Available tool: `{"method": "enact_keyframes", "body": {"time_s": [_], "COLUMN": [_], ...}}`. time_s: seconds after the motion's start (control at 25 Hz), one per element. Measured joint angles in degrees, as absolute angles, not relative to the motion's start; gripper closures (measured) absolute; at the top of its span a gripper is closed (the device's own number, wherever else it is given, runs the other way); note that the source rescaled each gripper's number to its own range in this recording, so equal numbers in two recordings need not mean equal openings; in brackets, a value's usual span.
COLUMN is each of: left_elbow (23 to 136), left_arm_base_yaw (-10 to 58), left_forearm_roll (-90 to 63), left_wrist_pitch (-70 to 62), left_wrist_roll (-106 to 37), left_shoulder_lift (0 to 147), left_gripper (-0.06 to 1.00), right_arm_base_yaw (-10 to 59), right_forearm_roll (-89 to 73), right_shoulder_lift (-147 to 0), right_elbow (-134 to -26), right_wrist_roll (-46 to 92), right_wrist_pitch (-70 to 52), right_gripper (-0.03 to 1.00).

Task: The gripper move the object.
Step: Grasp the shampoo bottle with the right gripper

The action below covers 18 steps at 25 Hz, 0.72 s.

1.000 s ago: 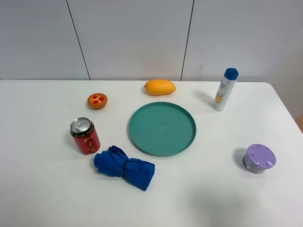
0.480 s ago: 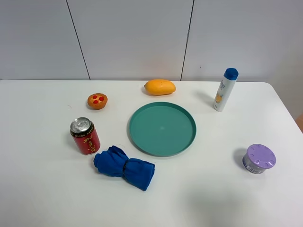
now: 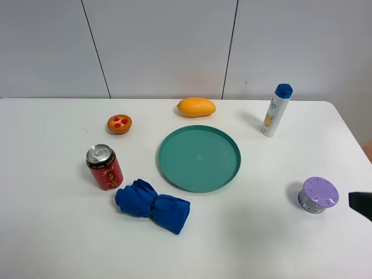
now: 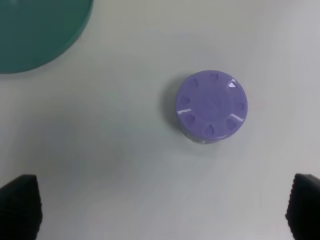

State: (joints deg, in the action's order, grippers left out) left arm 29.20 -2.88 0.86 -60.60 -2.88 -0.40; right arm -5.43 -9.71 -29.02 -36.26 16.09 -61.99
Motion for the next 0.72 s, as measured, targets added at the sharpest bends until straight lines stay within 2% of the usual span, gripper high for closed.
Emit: {"method": "enact_keyframes", "body": {"time_s": [0.2, 0.24, 0.44, 0.72], "left_elbow": [29.2, 29.2, 29.2, 29.2], "left_arm_base_yaw": [-2.88, -2.88, -2.88, -2.88], "left_forearm_roll": [0.86, 0.86, 0.86, 0.86], "left_wrist_pitch": [-60.6, -60.6, -60.6, -60.6], "left_wrist_roll": [-2.88, -2.88, -2.88, -2.88], "left_shoulder_lift": [-0.4, -0.4, -0.4, -0.4], "left_gripper": [-0.06, -0.06, -0.06, -0.06], "right_arm_base_yaw": [-5.43, -5.43, -5.43, -5.43], "right_forearm_roll": [-9.59, -9.59, -5.09, -5.09], "right_shoulder_lift": [-44.59, -44.59, -55.69, -73.97], "right_elbow": [-47.59, -47.59, -61.29, -69.14], "right_wrist_roll": [22.94, 22.94, 25.2, 26.74], "right_wrist_pitch": [-60.51, -60.51, -60.57, -58.82], "right_gripper": [-0.03, -0.03, -0.03, -0.03]}}
